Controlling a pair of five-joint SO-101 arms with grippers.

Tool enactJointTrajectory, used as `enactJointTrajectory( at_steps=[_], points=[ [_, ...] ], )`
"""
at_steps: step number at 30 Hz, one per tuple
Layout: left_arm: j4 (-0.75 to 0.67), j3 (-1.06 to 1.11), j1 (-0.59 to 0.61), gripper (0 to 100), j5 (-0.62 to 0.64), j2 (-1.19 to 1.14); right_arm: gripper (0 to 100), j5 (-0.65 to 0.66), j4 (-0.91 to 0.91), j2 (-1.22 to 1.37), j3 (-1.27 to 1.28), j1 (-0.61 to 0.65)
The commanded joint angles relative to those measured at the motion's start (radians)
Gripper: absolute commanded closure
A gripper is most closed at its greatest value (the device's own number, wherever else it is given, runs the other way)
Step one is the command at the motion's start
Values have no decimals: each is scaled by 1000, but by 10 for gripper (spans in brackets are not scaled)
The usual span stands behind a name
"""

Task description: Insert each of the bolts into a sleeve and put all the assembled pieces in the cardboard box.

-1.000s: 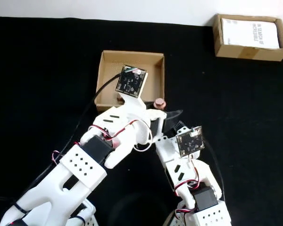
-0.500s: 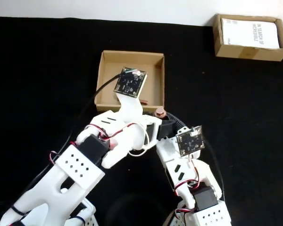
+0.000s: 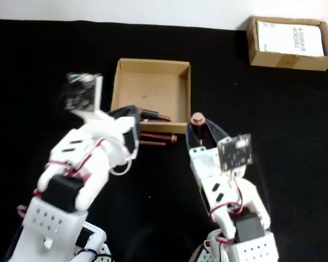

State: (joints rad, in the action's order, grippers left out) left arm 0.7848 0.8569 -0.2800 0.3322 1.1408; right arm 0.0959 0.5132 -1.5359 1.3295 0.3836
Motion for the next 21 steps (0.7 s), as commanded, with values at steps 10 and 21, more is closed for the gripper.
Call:
enactJointTrajectory(
  at_steps=[10, 21],
  points=[
    [-28, 506, 418, 991, -141, 661, 991, 112, -8, 908, -746, -13],
    [-100, 805, 668, 991, -141, 673, 991, 500, -4, 1508, -1176, 113]
  ],
)
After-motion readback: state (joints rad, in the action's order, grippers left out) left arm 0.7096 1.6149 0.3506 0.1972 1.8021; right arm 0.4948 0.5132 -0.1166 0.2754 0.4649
